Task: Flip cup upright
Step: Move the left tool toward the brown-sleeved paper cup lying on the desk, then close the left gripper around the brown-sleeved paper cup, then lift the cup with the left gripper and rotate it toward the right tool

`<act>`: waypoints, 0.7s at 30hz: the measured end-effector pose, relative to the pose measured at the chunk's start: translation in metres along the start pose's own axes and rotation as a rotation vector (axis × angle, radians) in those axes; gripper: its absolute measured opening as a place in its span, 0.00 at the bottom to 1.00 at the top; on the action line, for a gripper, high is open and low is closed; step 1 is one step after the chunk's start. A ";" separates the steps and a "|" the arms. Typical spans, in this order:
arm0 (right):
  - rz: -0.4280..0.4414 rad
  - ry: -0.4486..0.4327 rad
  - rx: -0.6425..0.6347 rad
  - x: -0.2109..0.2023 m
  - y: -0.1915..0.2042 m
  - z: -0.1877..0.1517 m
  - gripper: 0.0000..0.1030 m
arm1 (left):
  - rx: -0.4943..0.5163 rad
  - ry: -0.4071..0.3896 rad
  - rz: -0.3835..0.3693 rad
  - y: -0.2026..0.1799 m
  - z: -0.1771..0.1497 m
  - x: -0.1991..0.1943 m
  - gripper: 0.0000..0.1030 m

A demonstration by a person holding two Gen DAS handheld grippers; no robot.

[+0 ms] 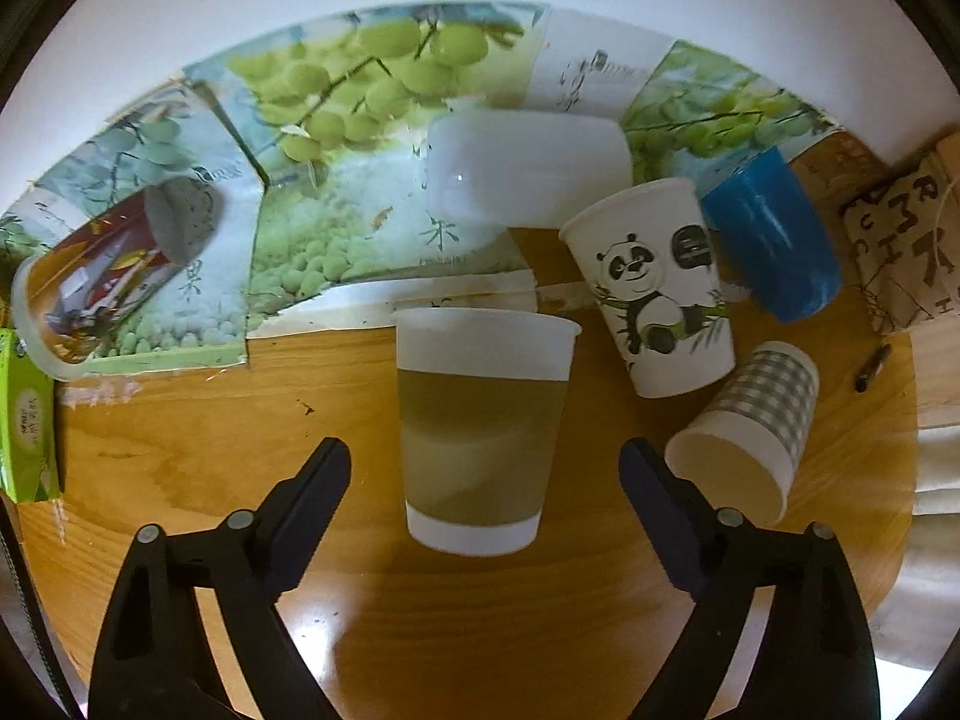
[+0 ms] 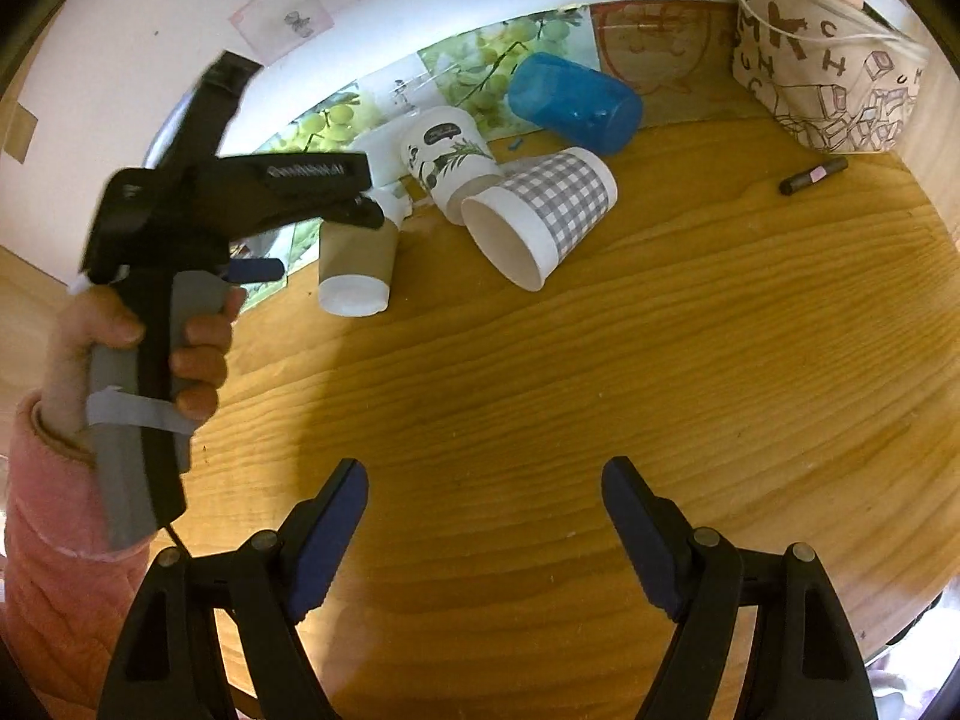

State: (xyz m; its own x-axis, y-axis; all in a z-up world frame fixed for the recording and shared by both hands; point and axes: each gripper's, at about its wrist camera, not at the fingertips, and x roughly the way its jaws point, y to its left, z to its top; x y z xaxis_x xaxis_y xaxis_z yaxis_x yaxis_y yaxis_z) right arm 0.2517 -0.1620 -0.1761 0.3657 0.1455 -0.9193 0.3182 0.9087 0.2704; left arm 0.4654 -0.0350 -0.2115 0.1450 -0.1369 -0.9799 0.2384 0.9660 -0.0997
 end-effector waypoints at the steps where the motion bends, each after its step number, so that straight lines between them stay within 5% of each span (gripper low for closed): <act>1: -0.003 0.001 0.001 0.001 0.000 0.001 0.79 | -0.002 0.004 0.001 0.001 0.001 0.003 0.87; 9: -0.014 0.019 0.006 0.004 -0.001 0.002 0.79 | -0.026 0.038 -0.023 0.008 0.003 0.020 0.64; 21: -0.004 0.009 0.000 -0.001 -0.001 0.002 0.79 | -0.032 0.003 -0.042 0.023 -0.017 -0.007 0.63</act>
State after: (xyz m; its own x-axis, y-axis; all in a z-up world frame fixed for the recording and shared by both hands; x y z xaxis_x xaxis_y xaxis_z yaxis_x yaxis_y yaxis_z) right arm 0.2527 -0.1640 -0.1745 0.3565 0.1457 -0.9228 0.3199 0.9090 0.2672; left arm 0.4531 -0.0079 -0.2102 0.1330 -0.1770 -0.9752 0.2132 0.9660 -0.1463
